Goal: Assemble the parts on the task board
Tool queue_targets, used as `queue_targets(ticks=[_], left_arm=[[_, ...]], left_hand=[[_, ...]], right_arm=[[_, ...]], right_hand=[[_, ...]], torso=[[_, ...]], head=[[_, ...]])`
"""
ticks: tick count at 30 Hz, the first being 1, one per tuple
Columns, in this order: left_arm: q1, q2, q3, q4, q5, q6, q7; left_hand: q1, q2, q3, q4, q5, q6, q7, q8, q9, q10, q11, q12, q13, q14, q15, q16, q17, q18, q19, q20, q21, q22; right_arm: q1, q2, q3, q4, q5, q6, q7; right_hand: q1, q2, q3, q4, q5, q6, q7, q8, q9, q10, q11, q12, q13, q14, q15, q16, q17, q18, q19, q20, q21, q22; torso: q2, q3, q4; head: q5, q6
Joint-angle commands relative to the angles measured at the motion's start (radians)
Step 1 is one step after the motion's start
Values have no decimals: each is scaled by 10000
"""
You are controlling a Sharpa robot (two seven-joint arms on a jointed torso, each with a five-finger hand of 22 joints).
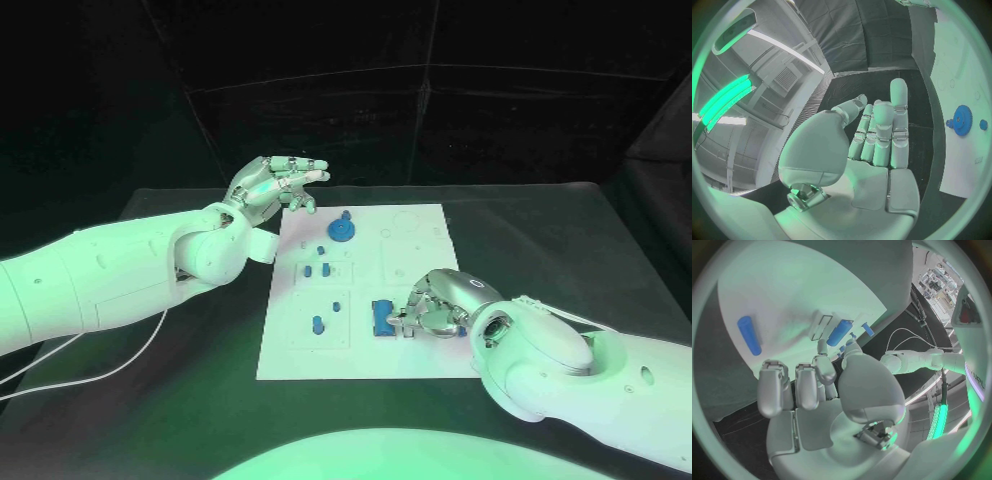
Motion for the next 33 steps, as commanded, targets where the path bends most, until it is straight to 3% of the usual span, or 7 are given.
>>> queue_targets(ticks=[1,5,8,13,20,23,33], left_arm=[[15,3,6,-5,26,111,25],[14,-6,5,-14,26,102,21],[13,-12,3,-12,26,98,20],[13,-27,2,30,26,100,11],[13,-42,2,56,26,110,16],[12,-51,2,64,26,112,18],[12,-87,2,77,26,126,24]], left_hand=[[-72,10,-51,7,12,-66,29,40,7,-70,33,26,9,-44,6,7,-10,62,-42,31,-59,-12],[-72,10,-51,7,12,-66,29,40,7,-70,33,26,9,-44,6,7,-10,62,-42,31,-59,-12],[-72,10,-51,7,12,-66,29,40,7,-70,33,26,9,-44,6,7,-10,62,-42,31,-59,-12],[-76,15,-59,5,12,-75,28,56,8,-81,33,46,9,-45,7,18,-11,61,-39,33,-66,-20],[-76,15,-59,5,12,-75,28,56,8,-81,33,46,9,-45,7,18,-11,61,-39,33,-66,-20],[-76,15,-59,5,12,-75,28,56,8,-81,33,46,9,-45,7,18,-11,61,-39,33,-66,-20],[-76,15,-59,5,12,-75,28,56,8,-81,33,46,9,-45,7,18,-11,61,-39,33,-66,-20]], right_arm=[[40,-372,9,174,256,-764,1012],[154,-1083,14,294,622,-854,1449],[205,-1597,14,297,494,-599,1589],[228,-1980,11,144,-201,-208,1471],[226,-2050,7,-64,-760,334,1182],[221,-1985,5,-172,-871,722,1022],[158,-1661,-3,-438,-977,1599,696]], right_hand=[[430,62,15,-142,295,-146,35,-86,-32,9,71,-40,8,472,63,-47,-34,10,-36,74,-56,890],[877,152,-43,-245,743,-242,94,-204,-74,5,115,-46,38,482,103,-35,12,3,-16,115,-41,921],[1036,183,-120,-266,1001,-266,121,-291,-106,22,137,-23,72,498,123,1,90,-9,18,137,-12,969],[1074,182,-222,-232,1108,-142,99,-280,-97,124,123,196,255,517,121,54,199,-34,89,144,53,1068],[1099,149,-307,-209,1163,-58,78,-268,-87,126,108,181,253,520,110,64,224,-38,101,140,65,1088],[1098,105,-373,-192,1132,-21,70,-265,-82,128,100,178,258,521,105,68,234,-39,104,136,67,1093],[1126,-41,-589,-131,907,71,43,-266,-64,109,80,124,244,517,88,67,253,-41,103,122,66,1101]], torso=[[-6,-11,1],[-9,-16,-31],[5,-18,-35],[13,-22,-40],[19,3,-53],[13,-9,-39],[5,2,-25]], head=[[-62,29],[-170,76],[-296,110],[-470,137],[-558,127],[-565,102],[-517,54]])
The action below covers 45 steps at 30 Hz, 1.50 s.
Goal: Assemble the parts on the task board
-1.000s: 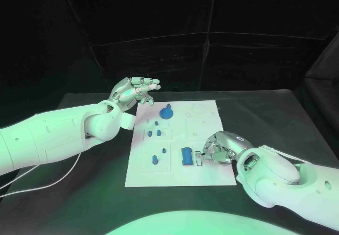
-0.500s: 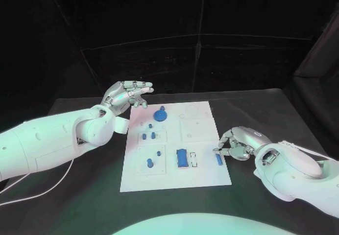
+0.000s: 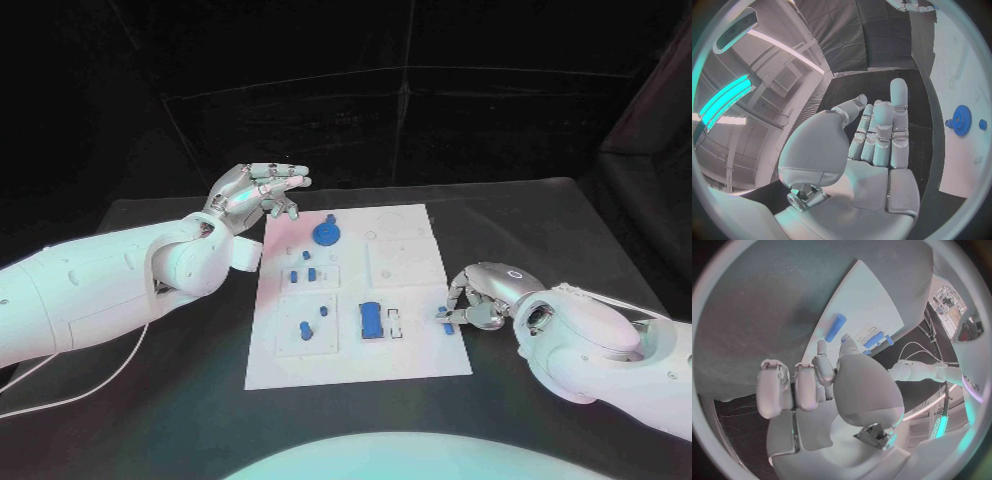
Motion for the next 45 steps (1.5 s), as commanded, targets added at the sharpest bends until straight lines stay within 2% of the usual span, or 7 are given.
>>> queue_targets(ticks=[1,17,20,23,30,37,45], left_arm=[[15,-9,8,19,26,122,36],[12,-10,6,-17,26,135,38],[12,-11,6,-18,26,138,37],[12,-14,6,-16,26,142,37],[11,-16,6,-14,26,146,39],[10,-25,5,-14,26,149,43],[7,-12,4,-29,26,154,49]], left_hand=[[-76,15,-59,4,12,-75,28,56,8,-44,-4,46,8,-46,7,18,-12,61,-39,33,-65,-10],[-76,15,-59,4,12,-75,28,56,8,-44,-4,46,8,-46,7,18,-12,61,-39,33,-65,-10],[-76,15,-59,4,12,-75,28,56,8,-44,-4,46,8,-46,7,18,-12,61,-39,33,-65,-10],[-76,15,-59,4,12,-75,28,56,8,-44,-4,46,8,-46,7,18,-12,61,-39,33,-65,-10],[-76,15,-59,4,12,-75,28,56,8,-44,-4,46,8,-46,7,18,-12,61,-39,33,-65,-10],[-76,15,-59,4,12,-75,28,56,8,-44,-4,46,8,-46,7,18,-12,61,-39,33,-65,-10],[-76,15,-59,4,12,-75,28,56,8,-44,-4,46,8,-46,7,18,-12,61,-39,33,-65,-10]], right_arm=[[-7,66,0,-33,-272,682,-246],[-45,221,-2,11,-268,1275,-413],[-52,260,-2,20,-302,1358,-458],[-61,320,-3,15,-428,1419,-534],[-74,434,-3,8,-593,1368,-676],[-78,457,-1,137,-514,628,-732],[-75,447,4,618,449,-1468,-50]], right_hand=[[0,-87,-72,9,-53,76,27,-22,11,71,-30,-47,-6,516,13,52,9,-41,65,14,65,1101],[389,59,-109,-72,174,381,-73,113,133,93,-114,-42,38,536,-52,105,139,-54,101,-40,96,1158],[1012,191,94,-402,803,412,-130,117,173,77,-177,-85,25,536,-108,107,153,-54,104,-80,98,1165],[2098,516,709,-977,90,422,-177,44,175,14,-236,-201,-26,533,-177,104,167,-56,107,-157,99,1173],[2635,601,1453,-1374,339,518,-138,-119,142,-22,-220,-302,-53,534,-156,102,197,-63,113,-167,104,1191],[2278,512,2003,-1256,725,543,-147,-246,147,26,-219,-326,-44,540,-153,106,228,-70,137,-147,123,1225],[1505,46,2677,-737,964,485,-87,-519,123,38,-166,-441,-84,544,-116,85,236,-67,135,-108,114,1225]], torso=[[-10,5,4],[-5,-7,2],[-7,-10,10],[-2,-12,11],[-8,-9,19],[-14,-5,9],[-22,-14,16]], head=[[12,-22],[-1,-49],[-4,-54],[-7,-58],[-1,-72],[45,-82],[68,-55]])
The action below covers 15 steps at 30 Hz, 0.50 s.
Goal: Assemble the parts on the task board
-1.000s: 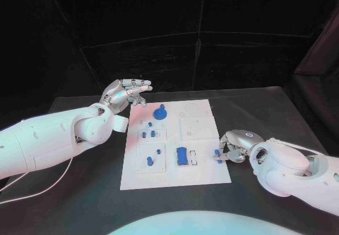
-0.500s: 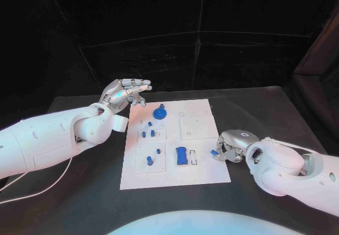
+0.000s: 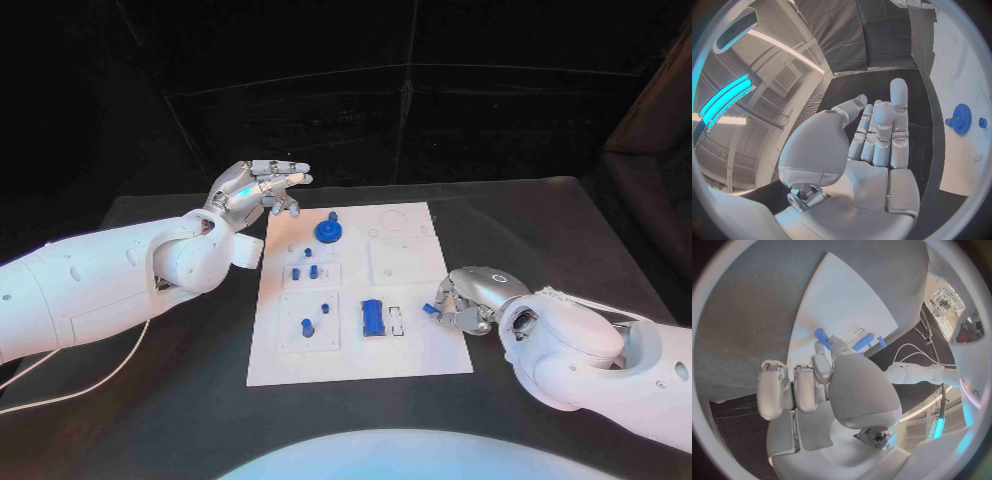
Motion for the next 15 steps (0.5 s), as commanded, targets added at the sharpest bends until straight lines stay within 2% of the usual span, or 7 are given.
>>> queue_targets(ticks=[1,4,5,8,13,15], left_arm=[[12,16,7,0,25,122,51],[12,26,7,-3,25,121,53],[12,28,6,-3,25,119,55],[12,32,6,-2,25,119,55],[12,32,5,3,25,116,54],[12,30,5,7,25,113,52]], left_hand=[[-76,15,-59,5,12,-75,28,57,8,-45,-4,46,9,-45,7,18,-12,61,-39,33,-66,-13],[-76,15,-59,5,12,-75,28,57,8,-45,-4,46,9,-45,7,18,-12,61,-39,33,-66,-13],[-76,15,-59,5,12,-75,28,57,8,-45,-4,46,9,-45,7,18,-12,61,-39,33,-66,-13],[-76,15,-59,5,12,-75,28,57,8,-45,-4,46,9,-45,7,18,-12,61,-39,33,-66,-13],[-76,15,-59,5,12,-75,28,57,8,-45,-4,46,9,-45,7,18,-12,61,-39,33,-66,-13],[-76,15,-59,5,12,-75,28,57,8,-45,-4,46,9,-45,7,18,-12,61,-39,33,-66,-13]], right_arm=[[20,27,9,192,823,-1622,533],[22,112,11,261,1232,-1751,697],[22,151,11,266,1365,-1741,723],[23,254,12,244,1731,-1597,726],[25,446,12,87,2449,-941,499],[25,525,12,27,2652,-695,389]], right_hand=[[-381,-279,279,141,99,78,18,-90,35,56,-18,64,24,534,13,25,76,-74,48,1,50,1250],[-661,-404,370,342,385,109,27,-162,31,127,-8,161,99,549,29,58,137,-87,87,4,84,1300],[-735,-444,419,396,558,141,29,-201,28,163,-13,215,144,554,28,69,159,-91,101,5,98,1319],[-822,-492,483,459,718,187,23,-255,25,197,-11,262,188,560,24,86,193,-97,121,4,116,1345],[-1026,-563,570,594,1032,322,-2,-341,31,252,-26,312,246,572,13,116,251,-106,146,-2,139,1379],[-1135,-585,575,661,1183,396,-17,-362,42,279,-38,340,276,577,6,130,278,-110,158,-9,150,1396]], torso=[[4,-7,8],[6,-4,19],[7,-4,11],[14,-3,10],[11,-16,15],[23,-9,9]], head=[[10,25],[5,36],[17,35],[30,36],[52,29],[66,24]])
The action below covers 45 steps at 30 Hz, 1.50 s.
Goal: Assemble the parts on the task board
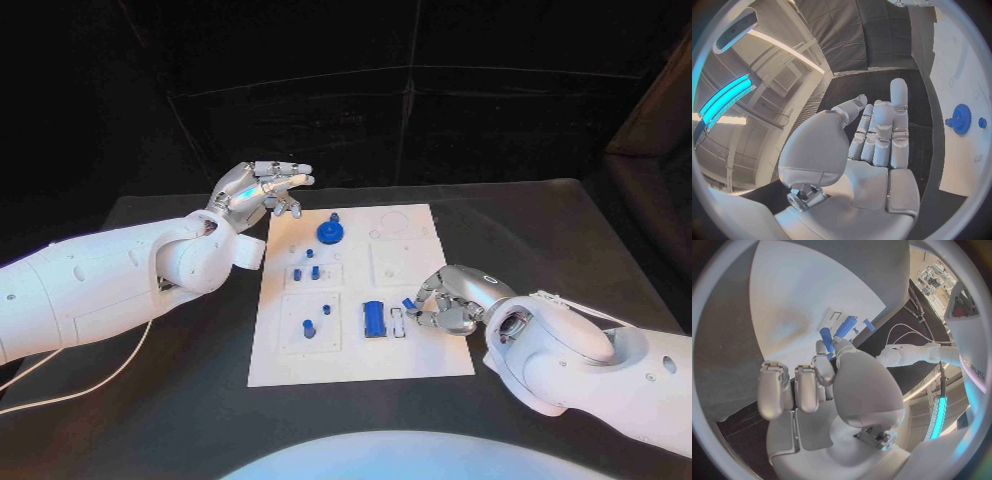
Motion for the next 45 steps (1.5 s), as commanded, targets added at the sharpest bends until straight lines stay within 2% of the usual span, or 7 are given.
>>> queue_targets(ticks=[1,10,23,31,38,41,45], left_arm=[[13,8,7,16,25,104,51],[14,5,6,38,25,97,44],[14,15,6,39,24,102,42],[14,16,5,30,24,101,38],[14,16,5,34,24,104,37],[14,14,5,37,24,104,36],[14,4,5,45,24,109,31]], left_hand=[[-76,15,-59,5,12,-75,28,57,8,-45,-4,46,8,-45,8,18,-12,61,-39,33,-66,-13],[-76,15,-59,5,12,-75,28,57,8,-45,-4,46,8,-45,8,18,-12,61,-39,33,-66,-13],[-76,15,-59,5,12,-75,28,57,8,-45,-4,46,8,-45,8,18,-12,61,-39,33,-66,-13],[-76,15,-59,5,12,-75,28,57,8,-45,-4,46,8,-45,8,18,-12,61,-39,33,-66,-13],[-76,15,-59,5,12,-75,28,57,8,-45,-4,46,8,-45,8,18,-12,61,-39,33,-66,-13],[-76,15,-59,5,12,-75,28,57,8,-45,-4,46,8,-45,8,18,-12,61,-39,33,-66,-13],[-76,15,-59,5,12,-75,28,57,8,-45,-4,46,8,-45,8,18,-12,61,-39,33,-66,-13]], right_arm=[[13,99,2,-69,946,526,-131],[15,452,2,-378,1284,840,-616],[15,815,3,-530,989,332,-805],[15,902,3,-546,924,363,-787],[14,969,4,-625,912,437,-821],[14,988,4,-661,905,413,-864],[15,999,4,-699,787,348,-938]], right_hand=[[-171,-11,-7,95,187,114,-6,-84,35,87,-25,61,20,560,24,60,83,-109,160,-13,65,1398],[-448,-96,-78,234,275,501,-137,-25,136,149,-124,87,71,569,-47,87,143,-118,191,-66,92,1441],[-490,-81,-79,260,257,545,-157,-27,152,157,-140,82,74,570,-62,91,151,-119,195,-81,95,1445],[-522,-46,-67,285,276,598,-179,-21,175,173,-158,100,92,575,-79,104,178,-123,206,-97,105,1459],[-1145,13,-338,629,271,736,-191,-27,278,209,-167,59,94,576,-94,108,195,-125,208,-131,103,1463],[-1596,27,-664,641,-347,765,-187,-52,325,218,-159,33,94,573,-84,99,187,-123,201,-128,96,1457],[-2132,40,-1260,635,-2084,727,-180,-139,400,184,-149,-88,54,547,-78,22,77,-99,134,-119,27,1374]], torso=[[14,2,-6],[9,0,-23],[9,11,-15],[10,7,-21],[6,2,-18],[8,3,-14],[2,3,-19]], head=[[21,-12],[26,-39],[70,-49],[98,-63],[89,-64],[86,-63],[95,-66]])
